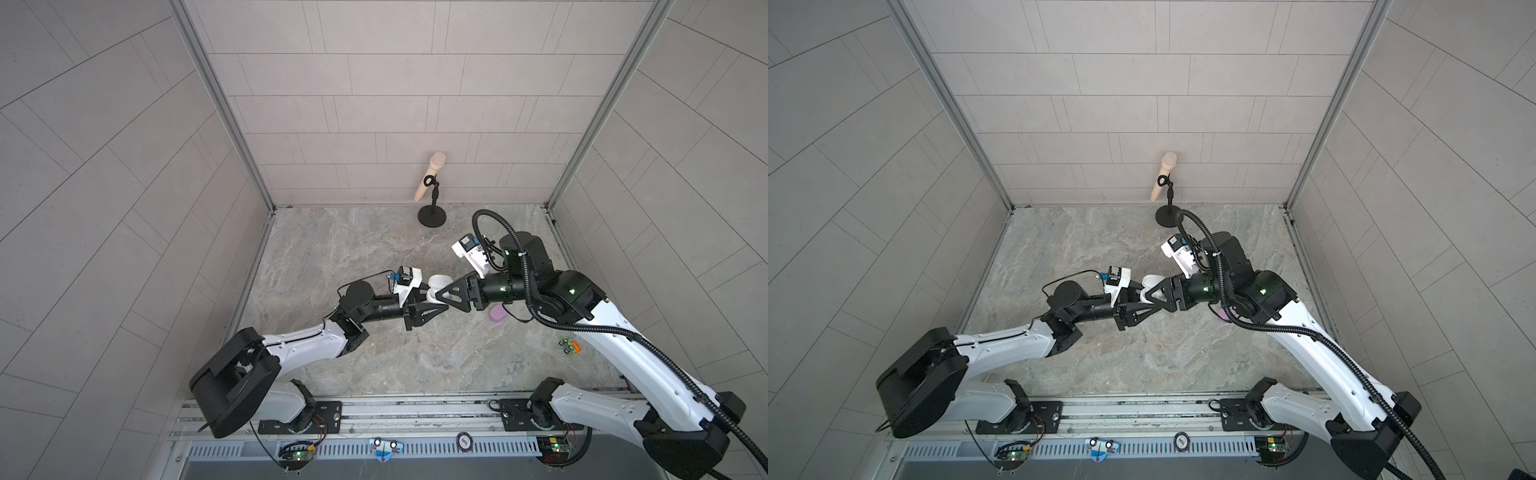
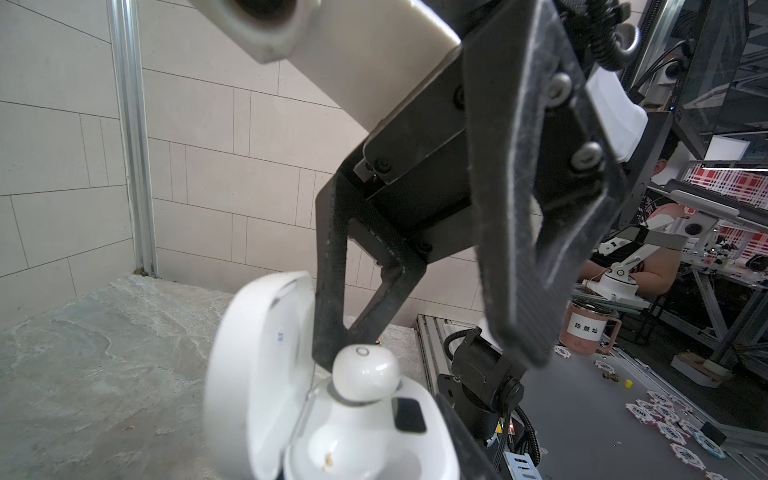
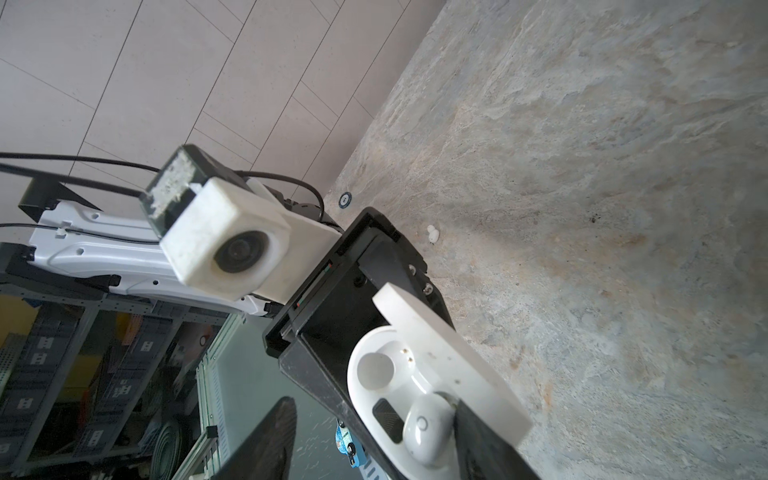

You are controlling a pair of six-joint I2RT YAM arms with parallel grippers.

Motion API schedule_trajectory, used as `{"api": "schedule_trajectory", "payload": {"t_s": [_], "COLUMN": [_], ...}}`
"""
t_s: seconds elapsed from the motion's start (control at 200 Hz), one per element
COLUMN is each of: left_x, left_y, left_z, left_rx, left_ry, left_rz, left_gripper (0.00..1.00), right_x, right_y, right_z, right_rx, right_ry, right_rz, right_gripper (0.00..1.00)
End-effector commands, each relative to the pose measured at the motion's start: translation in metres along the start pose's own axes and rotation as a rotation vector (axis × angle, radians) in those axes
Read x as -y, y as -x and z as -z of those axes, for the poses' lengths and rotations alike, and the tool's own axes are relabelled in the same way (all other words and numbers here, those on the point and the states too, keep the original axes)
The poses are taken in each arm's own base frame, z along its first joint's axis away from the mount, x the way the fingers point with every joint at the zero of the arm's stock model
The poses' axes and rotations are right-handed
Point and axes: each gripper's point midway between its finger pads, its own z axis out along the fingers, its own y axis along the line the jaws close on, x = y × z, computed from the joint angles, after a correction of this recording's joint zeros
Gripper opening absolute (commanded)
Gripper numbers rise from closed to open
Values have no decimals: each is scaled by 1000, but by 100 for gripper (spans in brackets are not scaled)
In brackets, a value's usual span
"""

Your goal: Insert the wireless bluetooth earbuds into the charging case

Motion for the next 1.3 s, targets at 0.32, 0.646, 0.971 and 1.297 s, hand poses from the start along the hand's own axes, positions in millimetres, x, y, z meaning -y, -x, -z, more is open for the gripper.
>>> {"api": "schedule_trajectory", "payload": {"t_s": [0.32, 0.646, 0.971, 1.297], "left_x": [3, -22, -61, -119], "left_y": [3, 1, 15, 46], "left_z": [10, 36, 87, 145], "left_rx": [59, 57, 8, 42], "left_ry": [-16, 133, 408, 638], "left_rz": [-33, -39, -115, -163], "left_gripper": [12, 12, 12, 13], "right_x": [-12, -11, 18, 47], "right_y": [11, -9, -52, -84], "right_z": [18, 13, -40, -127], "right_rx": [62, 3, -111, -272], "right_ry": [-25, -19, -103, -190], "right_rz": [67, 75, 138, 220], "right_gripper": [75, 77, 80, 79]}}
